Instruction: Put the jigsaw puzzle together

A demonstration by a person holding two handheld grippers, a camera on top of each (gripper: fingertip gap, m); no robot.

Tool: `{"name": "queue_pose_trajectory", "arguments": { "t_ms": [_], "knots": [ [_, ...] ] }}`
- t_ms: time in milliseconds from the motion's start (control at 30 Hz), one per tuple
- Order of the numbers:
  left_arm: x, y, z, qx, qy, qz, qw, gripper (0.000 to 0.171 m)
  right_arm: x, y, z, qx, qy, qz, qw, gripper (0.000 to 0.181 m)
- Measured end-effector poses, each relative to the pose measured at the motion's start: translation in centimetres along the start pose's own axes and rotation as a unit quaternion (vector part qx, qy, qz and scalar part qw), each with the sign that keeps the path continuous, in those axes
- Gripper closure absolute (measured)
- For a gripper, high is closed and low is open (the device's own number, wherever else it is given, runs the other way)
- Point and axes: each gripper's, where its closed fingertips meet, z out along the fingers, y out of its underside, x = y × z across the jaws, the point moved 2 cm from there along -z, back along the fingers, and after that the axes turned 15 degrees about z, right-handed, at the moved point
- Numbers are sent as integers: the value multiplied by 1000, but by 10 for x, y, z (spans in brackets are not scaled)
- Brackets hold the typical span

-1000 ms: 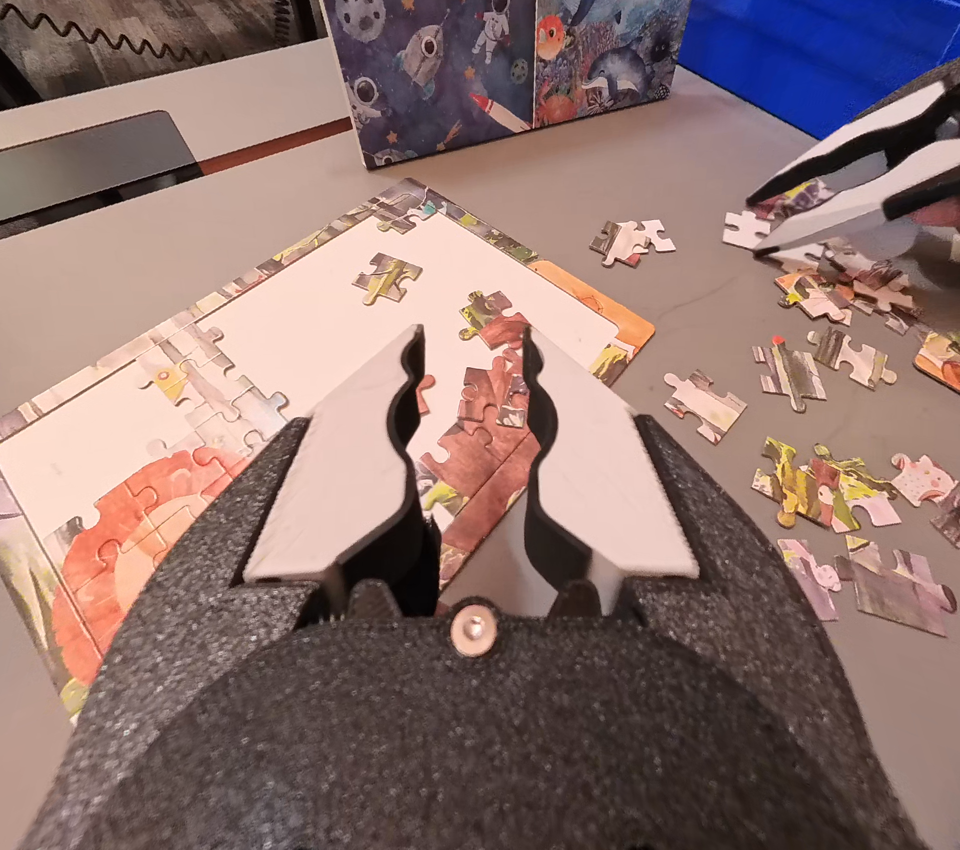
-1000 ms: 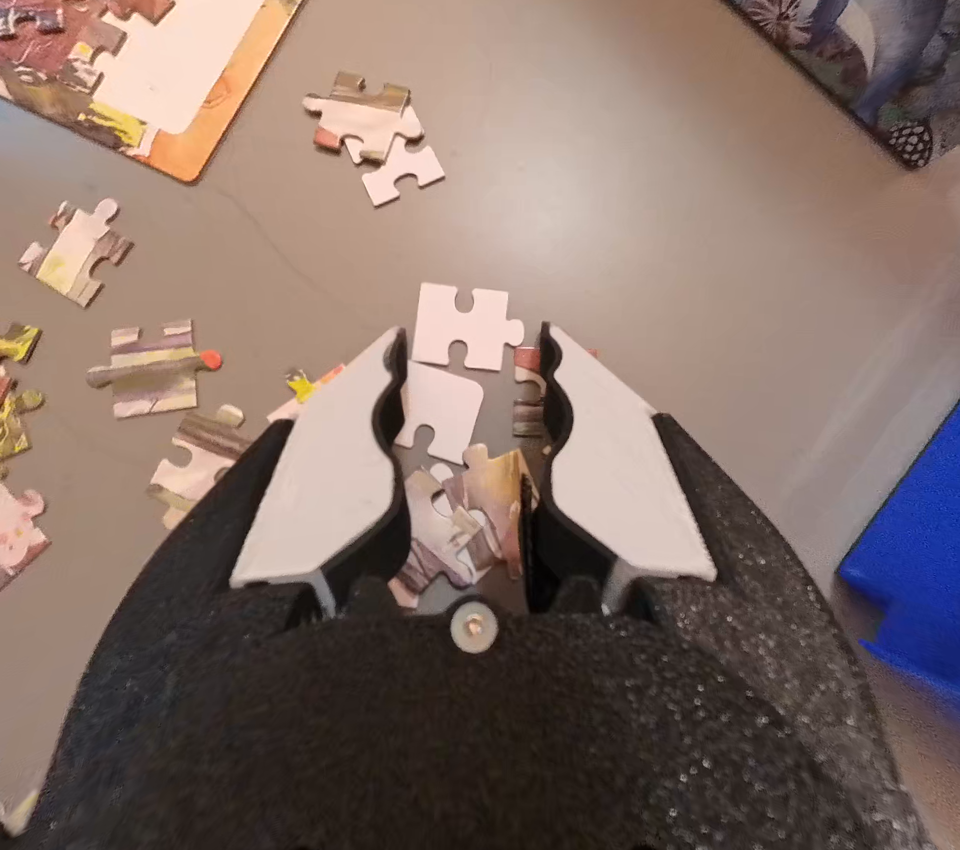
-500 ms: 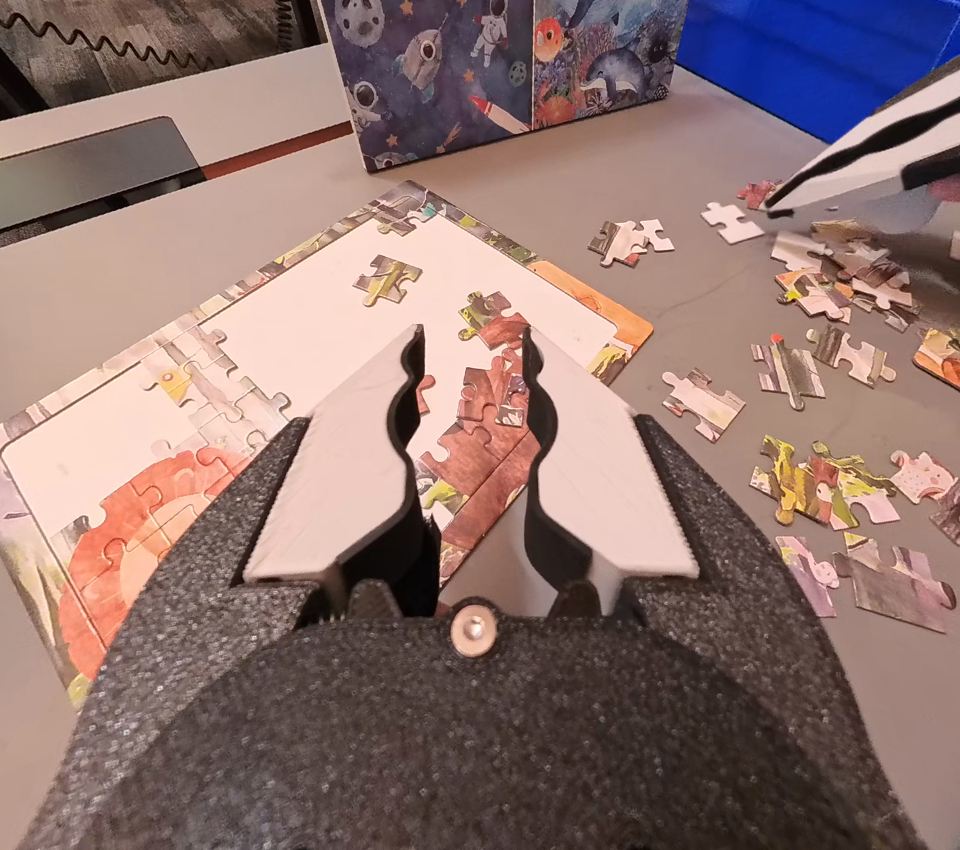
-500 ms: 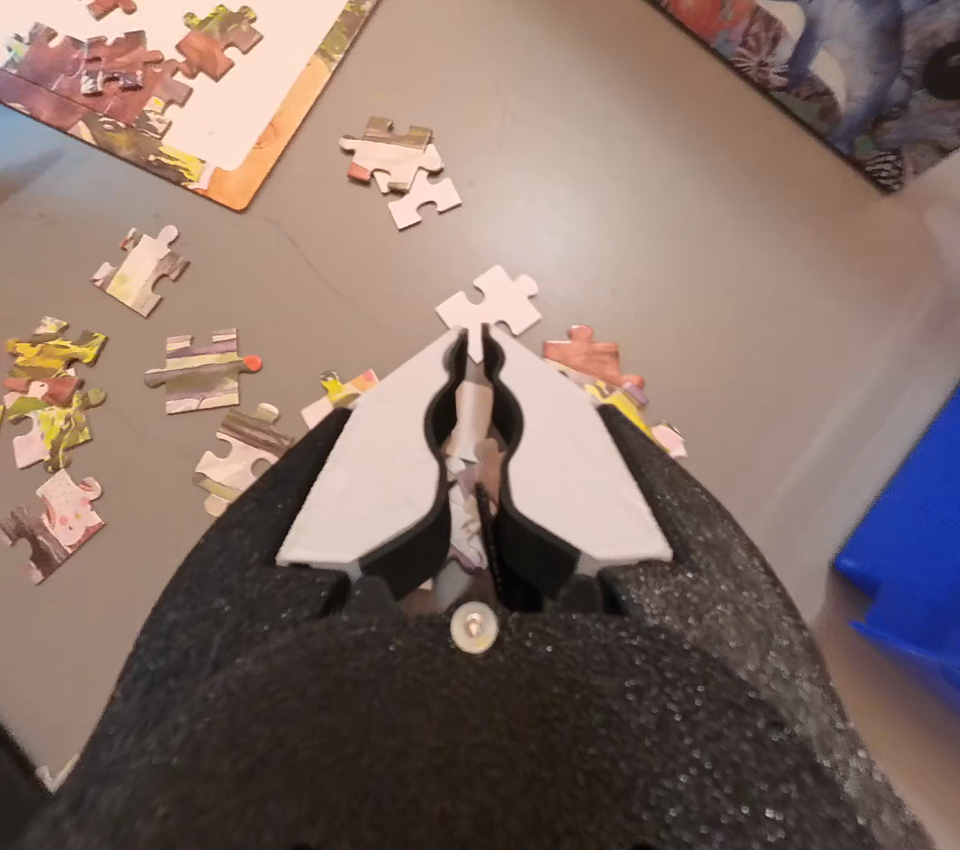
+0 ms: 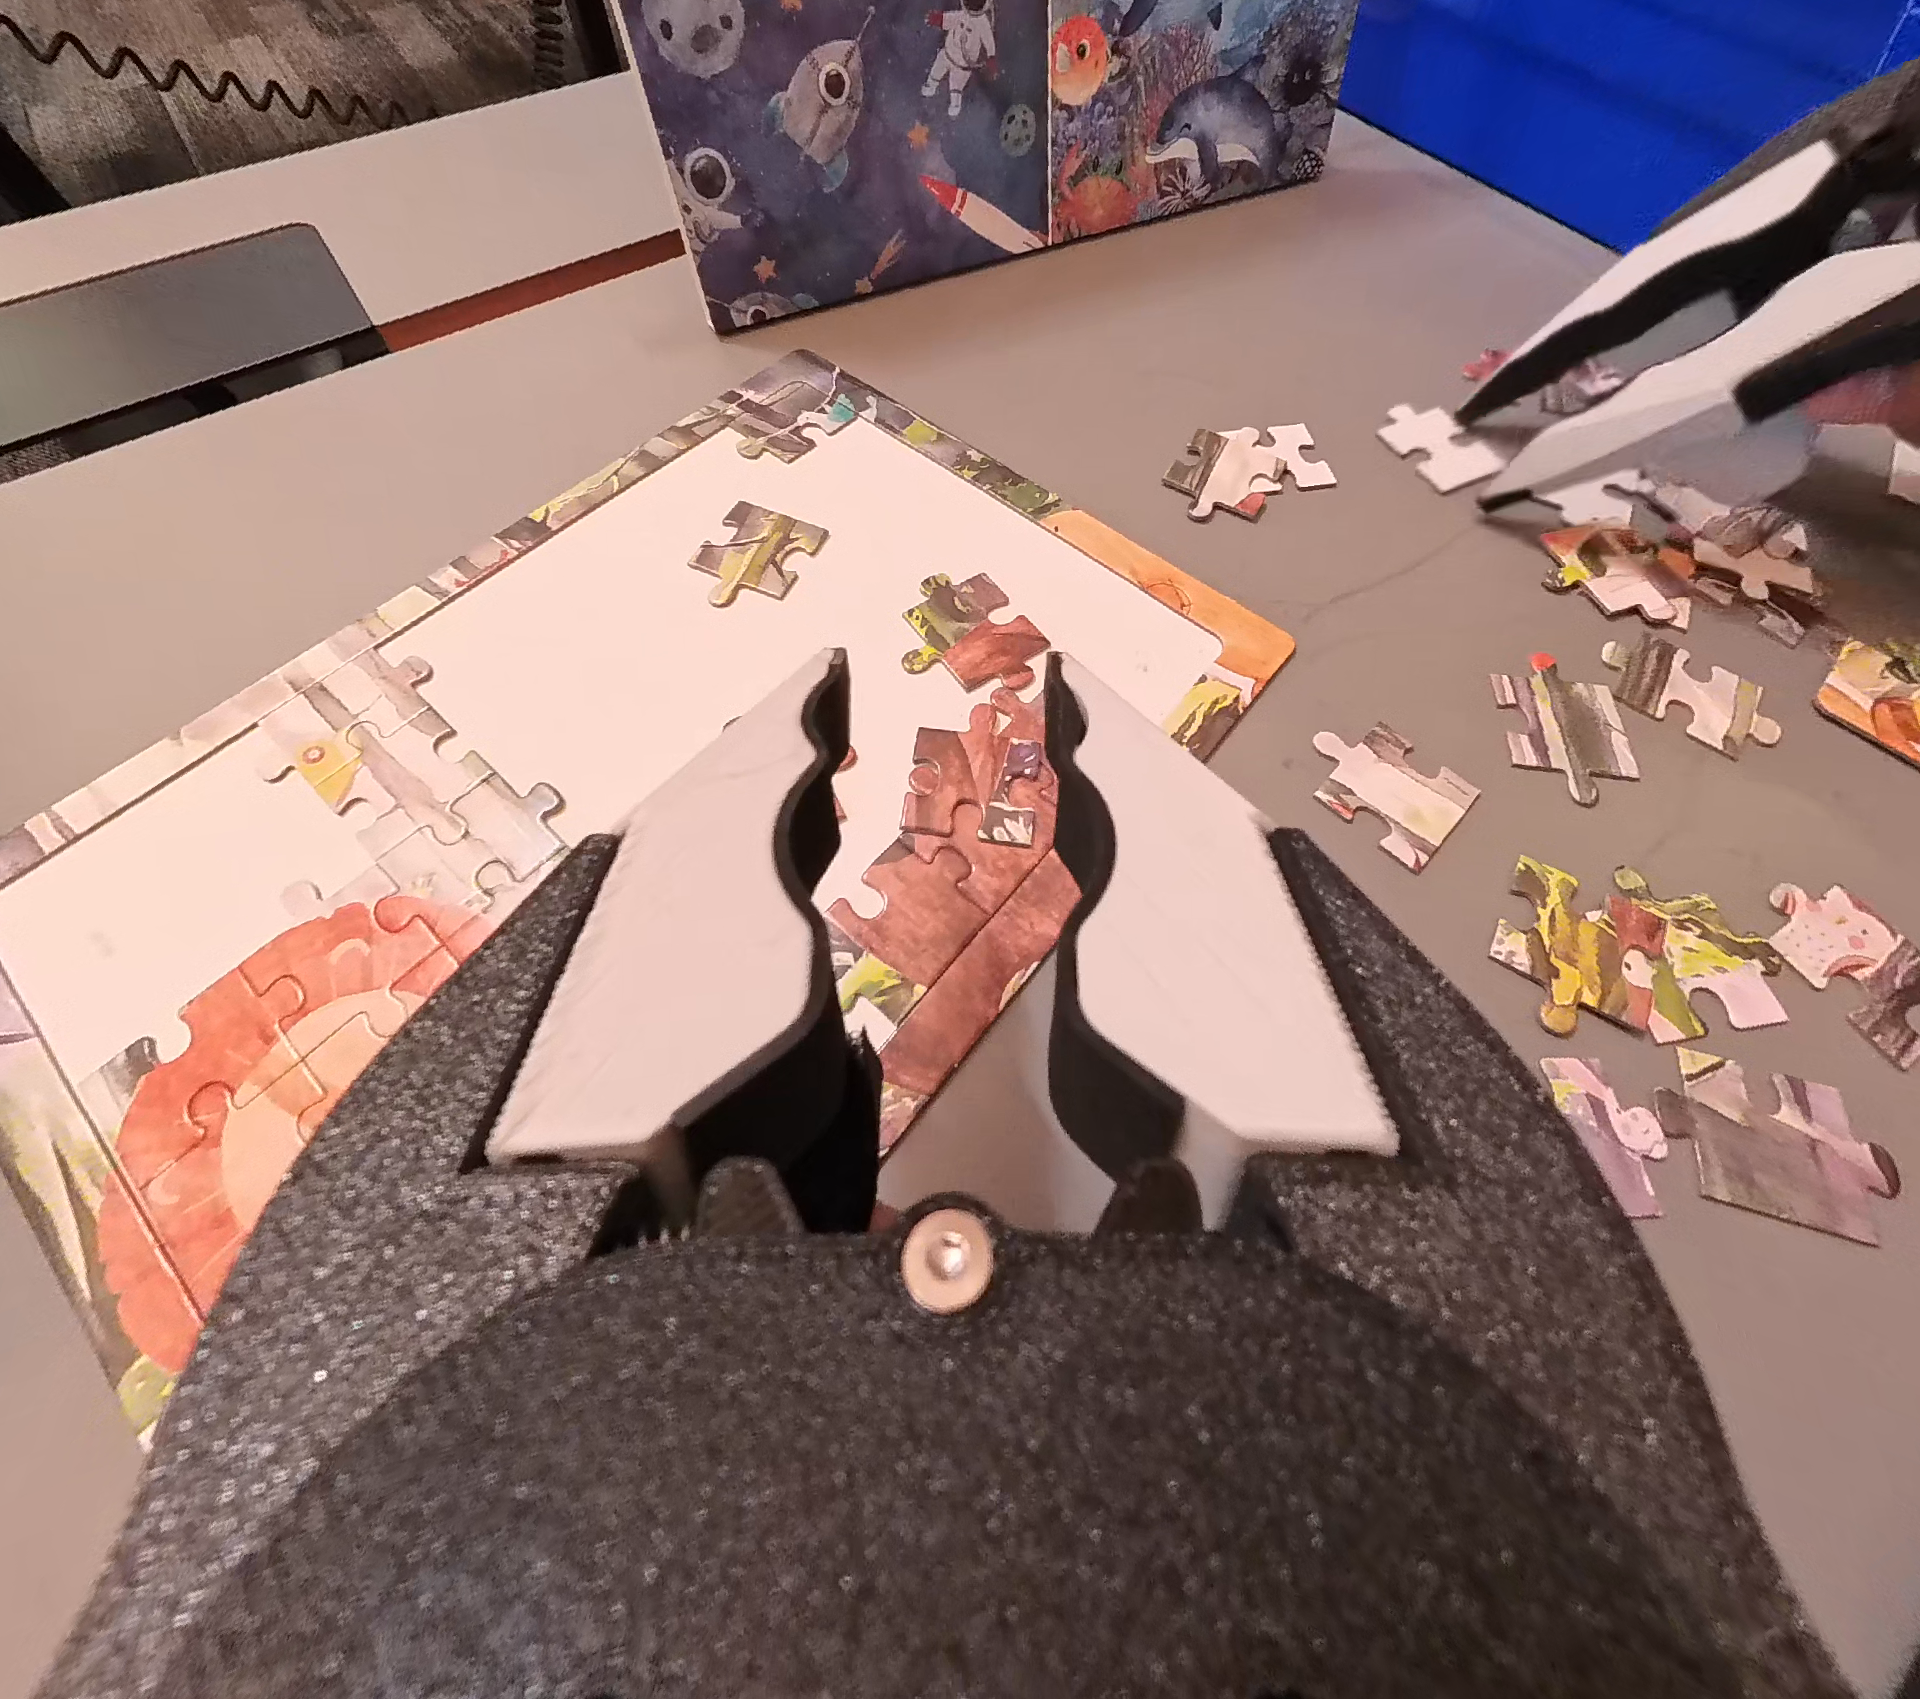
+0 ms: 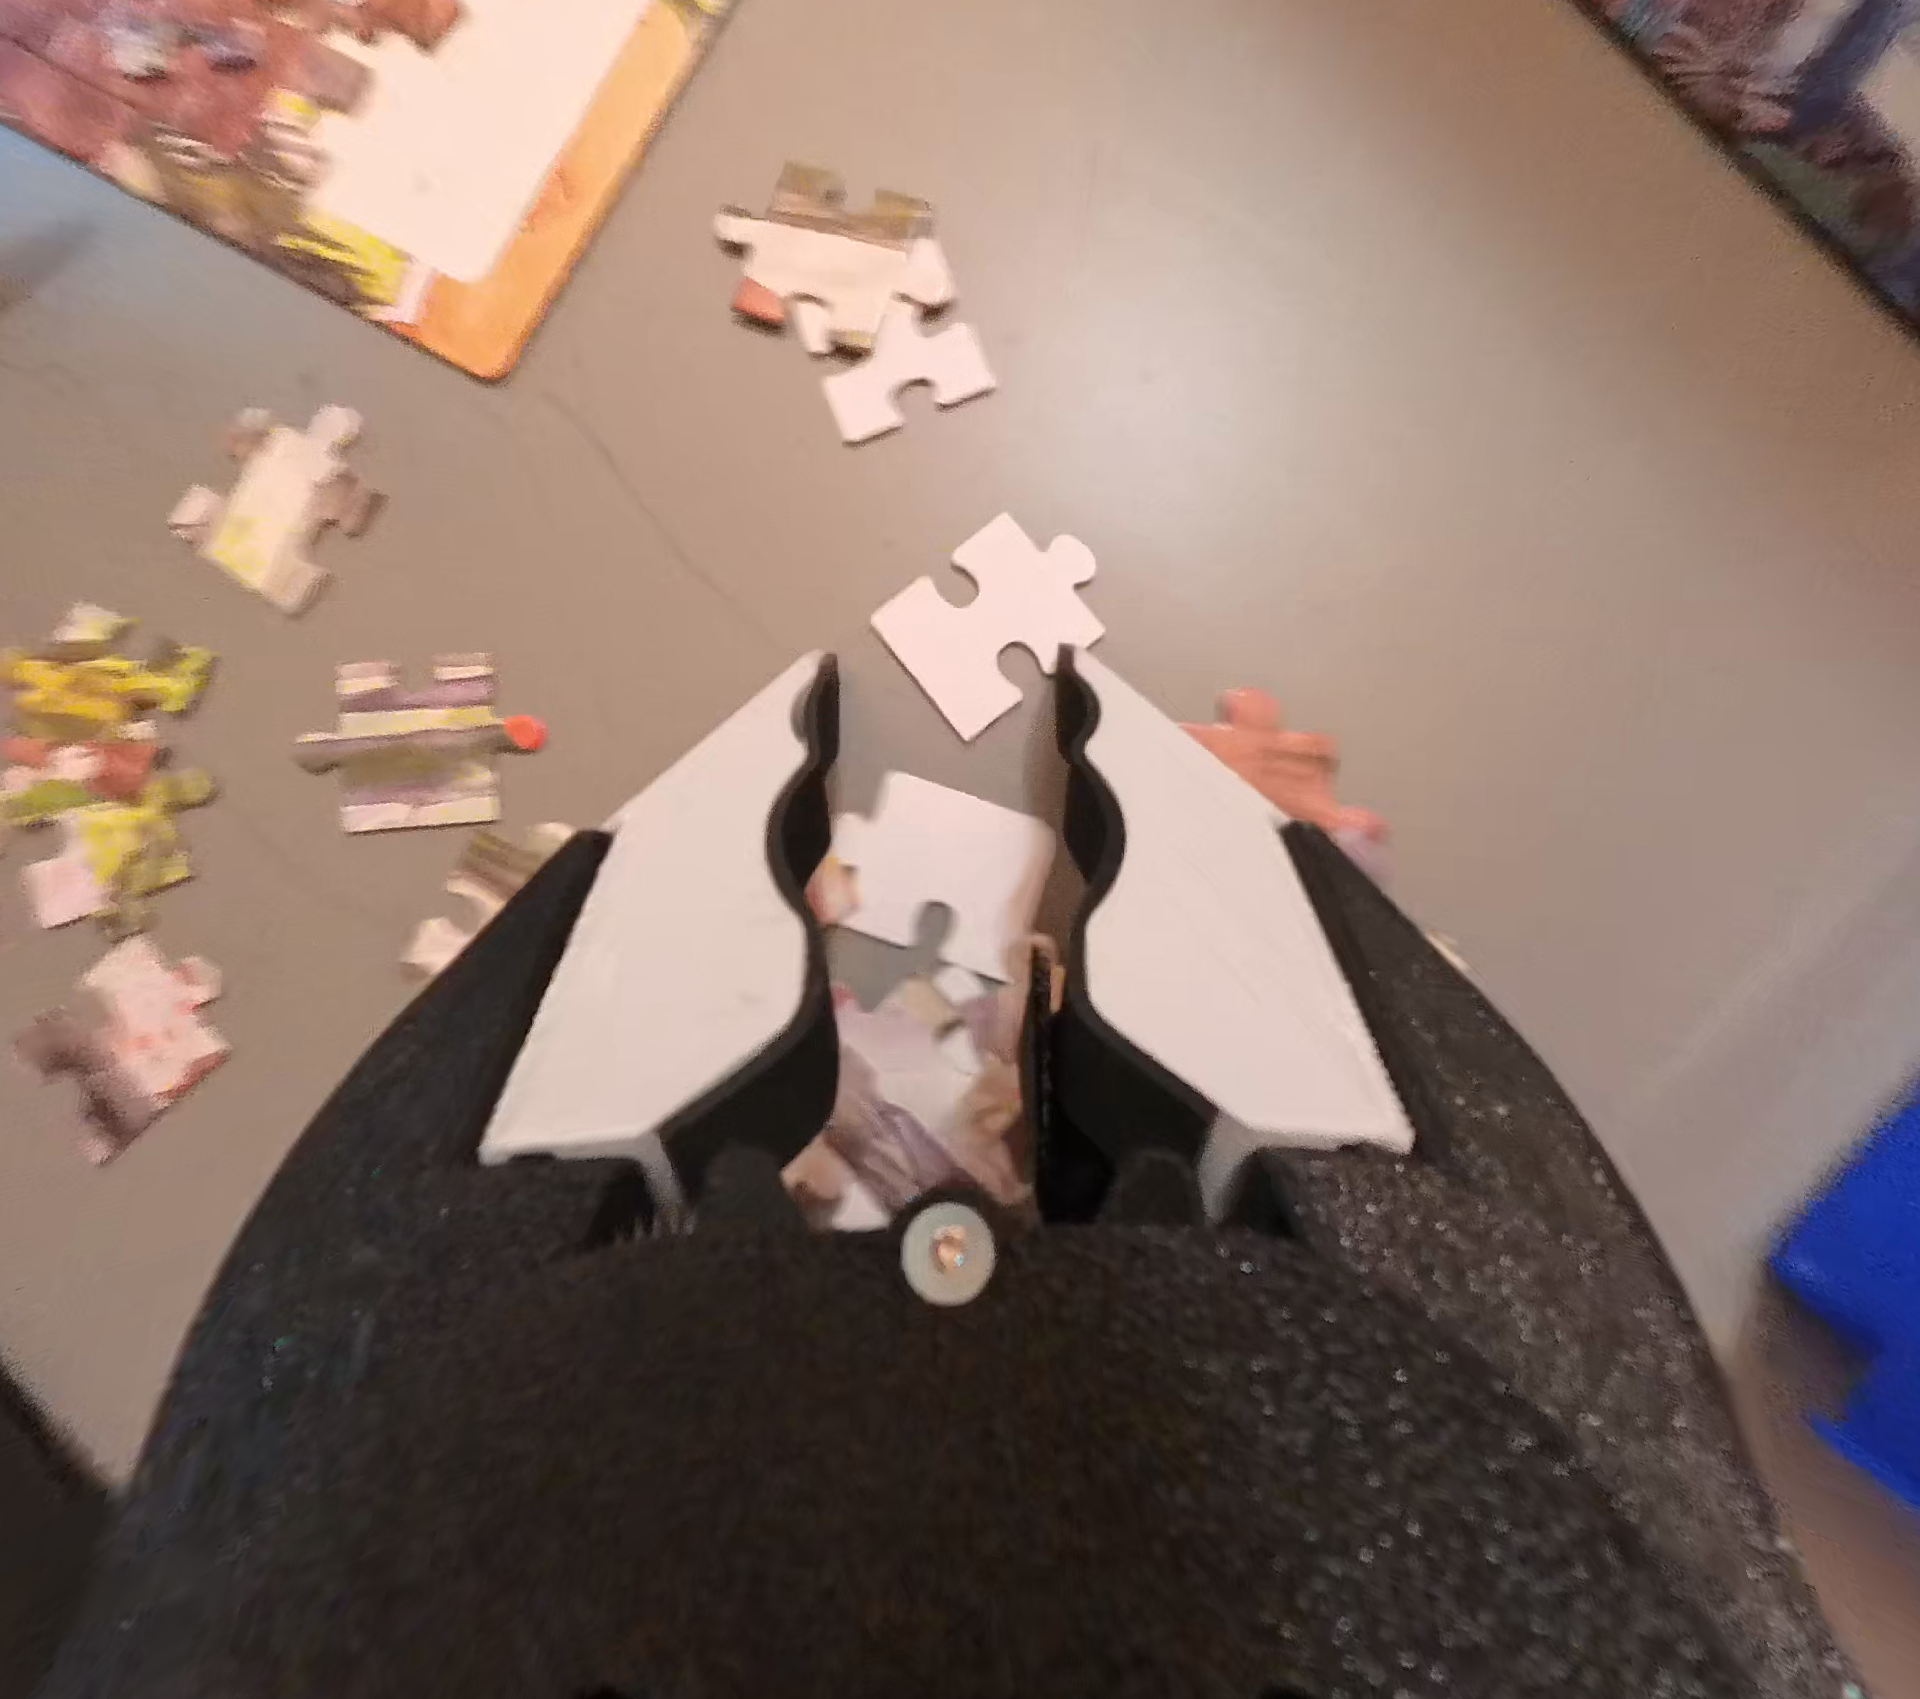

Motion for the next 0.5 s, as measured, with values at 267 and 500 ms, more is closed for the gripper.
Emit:
{"name": "queue_pose_trajectory", "arguments": {
  "t_ms": [267,500],
  "knots": [
    [2,0,0,-2,0,7,1000,134,0,9,-23,-1,-10,-2,1000,141],
    [2,2,1,-6,4,5,1000,134,12,26,-22,-25,34,40,998,135]
  ]
}}
